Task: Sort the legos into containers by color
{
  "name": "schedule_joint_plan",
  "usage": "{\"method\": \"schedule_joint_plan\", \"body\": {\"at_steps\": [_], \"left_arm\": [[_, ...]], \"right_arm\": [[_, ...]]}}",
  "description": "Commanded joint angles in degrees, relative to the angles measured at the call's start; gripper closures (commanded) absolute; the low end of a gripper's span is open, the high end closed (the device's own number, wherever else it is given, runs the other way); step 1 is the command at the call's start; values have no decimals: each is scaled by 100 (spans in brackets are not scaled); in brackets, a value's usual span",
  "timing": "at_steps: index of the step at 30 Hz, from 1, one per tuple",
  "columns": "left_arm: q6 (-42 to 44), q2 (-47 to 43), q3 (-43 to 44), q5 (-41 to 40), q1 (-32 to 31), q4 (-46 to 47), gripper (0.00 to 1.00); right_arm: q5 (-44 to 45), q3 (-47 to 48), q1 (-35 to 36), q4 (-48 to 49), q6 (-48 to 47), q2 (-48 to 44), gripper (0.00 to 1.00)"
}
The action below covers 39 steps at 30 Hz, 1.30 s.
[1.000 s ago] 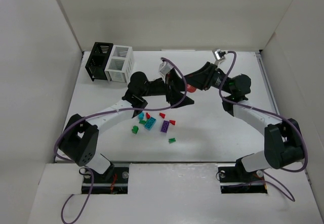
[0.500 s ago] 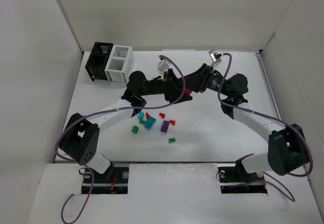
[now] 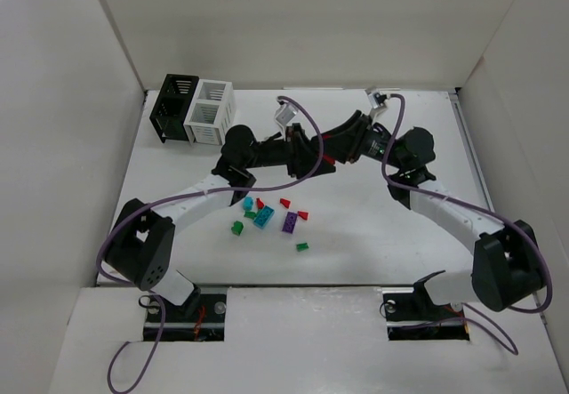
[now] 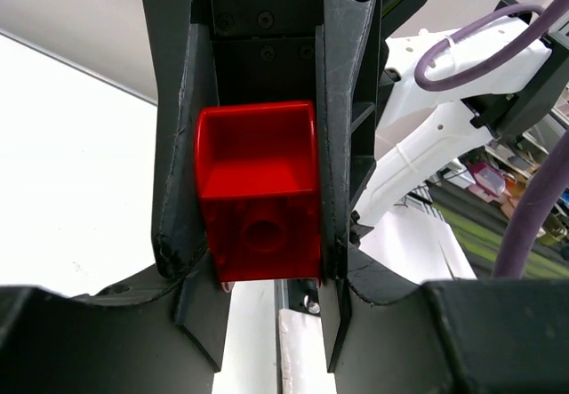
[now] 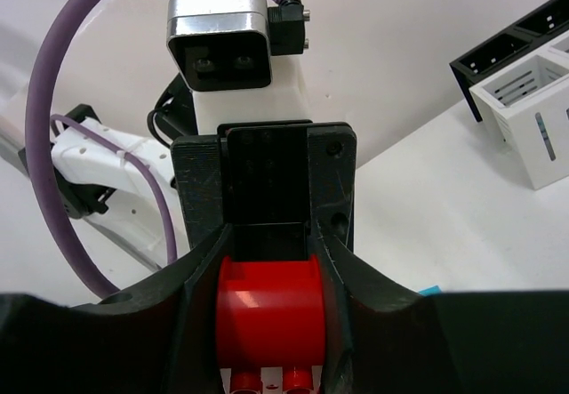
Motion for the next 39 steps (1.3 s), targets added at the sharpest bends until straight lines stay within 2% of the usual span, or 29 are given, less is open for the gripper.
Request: {"method": "schedule_joint_plan", "body": {"at_steps": [1,5,6,9,12,17,20,21,22,24,25,27,28,29,31,32,33,34,38,39], "left_arm": [[34,-267,-31,-131,55,611,100],[34,-267,-31,-184,160,304,100],[86,-267,-92,-263,160,225,100],[245,-267,-93,-377,221,-144,100],[315,-320,-93,-378,283,-347,100],[429,-372,-93,-440,485,-584,100],[525,-373,56,-773,889,-1250,100],[604,-373,222,-913,1220,-1896,100],[605,-373,293,-1201,1424,-2147,100],[806,-303,503,-1274,1898,-2621,100],[903,-207,801,-1518,2379,-3120,100],[1219,21,1267,-2010,2760,-3815,100],[1629,145,1565,-2291,3023,-4550,100],[1790,294,2203,-2833,3147,-4888,100],[1941,801,2805,-3198,3533,-5355,100],[1941,979,3260,-3147,3718,-5444,100],[1941,1155,3447,-2781,3885,-5445,100],[1872,1531,3632,-2777,4026,-5445,100],[1888,2567,4949,-3348,4492,-6111,100],[1958,2772,5578,-3349,4493,-6409,100]], "right_arm": [[-55,132,40,-339,-103,112,89],[-55,255,-161,-402,-209,112,67],[-55,308,-267,-402,-209,112,56],[-55,553,-452,-455,-261,112,36],[85,729,-531,-568,-323,165,23],[68,1204,-935,-569,-323,437,21],[68,1205,-1251,-569,-323,499,21],[68,1205,-1339,-569,-323,499,21],[16,1135,-1418,-621,-323,499,21],[16,889,-1603,-805,-532,438,21],[16,706,-1708,-963,-647,437,19],[77,573,-1805,-1288,-867,385,19],[77,511,-1858,-1420,-1077,385,18],[208,458,-1911,-1795,-1183,385,18],[332,327,-2025,-2053,-1472,324,13],[384,326,-2026,-2315,-1552,323,12],[524,326,-2026,-2422,-1640,323,4],[586,326,-2078,-2536,-1763,271,2],[903,326,-2131,-3205,-2246,218,0],[956,326,-2131,-3293,-2248,218,0]]}}
